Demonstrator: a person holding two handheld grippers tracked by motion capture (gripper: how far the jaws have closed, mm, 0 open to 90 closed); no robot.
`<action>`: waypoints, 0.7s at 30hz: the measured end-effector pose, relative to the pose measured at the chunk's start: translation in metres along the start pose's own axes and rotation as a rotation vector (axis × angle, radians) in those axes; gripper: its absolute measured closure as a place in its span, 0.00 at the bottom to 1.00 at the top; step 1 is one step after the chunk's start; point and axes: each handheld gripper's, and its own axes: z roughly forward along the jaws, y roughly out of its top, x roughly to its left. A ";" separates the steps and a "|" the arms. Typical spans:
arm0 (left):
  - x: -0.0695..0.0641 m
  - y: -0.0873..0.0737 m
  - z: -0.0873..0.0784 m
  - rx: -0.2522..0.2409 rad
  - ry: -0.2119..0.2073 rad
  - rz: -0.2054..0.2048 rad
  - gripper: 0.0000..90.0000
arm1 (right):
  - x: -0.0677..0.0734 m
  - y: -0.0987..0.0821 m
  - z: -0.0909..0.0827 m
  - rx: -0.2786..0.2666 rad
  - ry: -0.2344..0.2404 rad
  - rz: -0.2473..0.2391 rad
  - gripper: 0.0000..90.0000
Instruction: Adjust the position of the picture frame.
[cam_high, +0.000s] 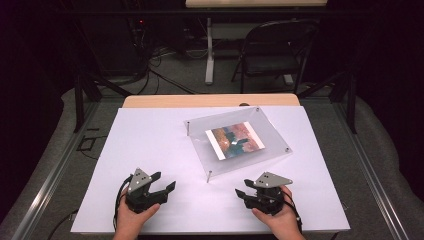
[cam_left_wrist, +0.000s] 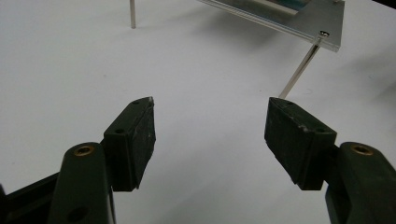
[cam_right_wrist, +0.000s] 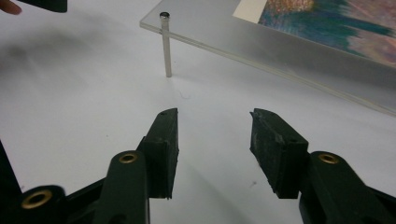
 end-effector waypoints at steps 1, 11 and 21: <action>0.001 0.000 0.000 0.001 0.001 0.004 0.38 | 0.000 0.001 0.004 -0.002 0.005 0.014 0.60; 0.000 0.000 0.001 -0.005 -0.044 -0.018 0.42 | 0.004 0.007 0.022 -0.001 0.041 0.024 0.66; -0.003 0.001 0.004 0.010 -0.043 0.010 0.43 | 0.012 0.015 0.052 0.026 0.074 0.038 0.69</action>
